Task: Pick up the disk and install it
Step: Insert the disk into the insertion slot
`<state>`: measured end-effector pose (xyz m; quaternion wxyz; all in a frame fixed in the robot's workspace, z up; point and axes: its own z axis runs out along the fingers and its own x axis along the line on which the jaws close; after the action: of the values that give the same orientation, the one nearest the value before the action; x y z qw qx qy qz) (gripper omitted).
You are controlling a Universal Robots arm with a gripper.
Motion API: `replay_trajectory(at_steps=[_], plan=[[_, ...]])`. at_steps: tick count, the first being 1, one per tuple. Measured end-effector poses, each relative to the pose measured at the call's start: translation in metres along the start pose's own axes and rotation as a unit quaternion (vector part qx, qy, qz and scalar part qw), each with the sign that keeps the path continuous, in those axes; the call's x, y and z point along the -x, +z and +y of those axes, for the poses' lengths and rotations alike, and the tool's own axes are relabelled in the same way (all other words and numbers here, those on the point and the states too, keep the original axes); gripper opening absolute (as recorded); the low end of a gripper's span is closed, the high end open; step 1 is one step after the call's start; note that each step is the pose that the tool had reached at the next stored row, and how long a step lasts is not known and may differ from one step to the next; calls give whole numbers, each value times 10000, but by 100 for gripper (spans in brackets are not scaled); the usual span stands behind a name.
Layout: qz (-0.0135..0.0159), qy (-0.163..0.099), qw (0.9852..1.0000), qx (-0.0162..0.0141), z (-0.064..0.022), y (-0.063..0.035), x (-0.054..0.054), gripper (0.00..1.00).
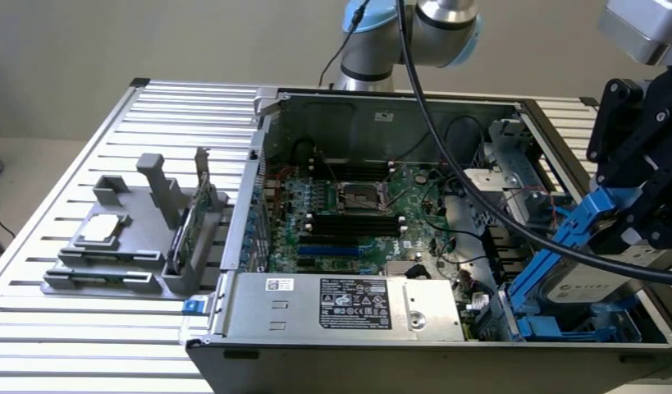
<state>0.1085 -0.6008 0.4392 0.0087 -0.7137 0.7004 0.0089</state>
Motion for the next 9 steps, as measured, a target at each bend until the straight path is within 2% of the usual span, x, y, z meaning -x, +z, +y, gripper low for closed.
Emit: replay_trajectory(at_steps=[9], plan=[[0, -15, 10000, 0, -10, 46, -1, 33]])
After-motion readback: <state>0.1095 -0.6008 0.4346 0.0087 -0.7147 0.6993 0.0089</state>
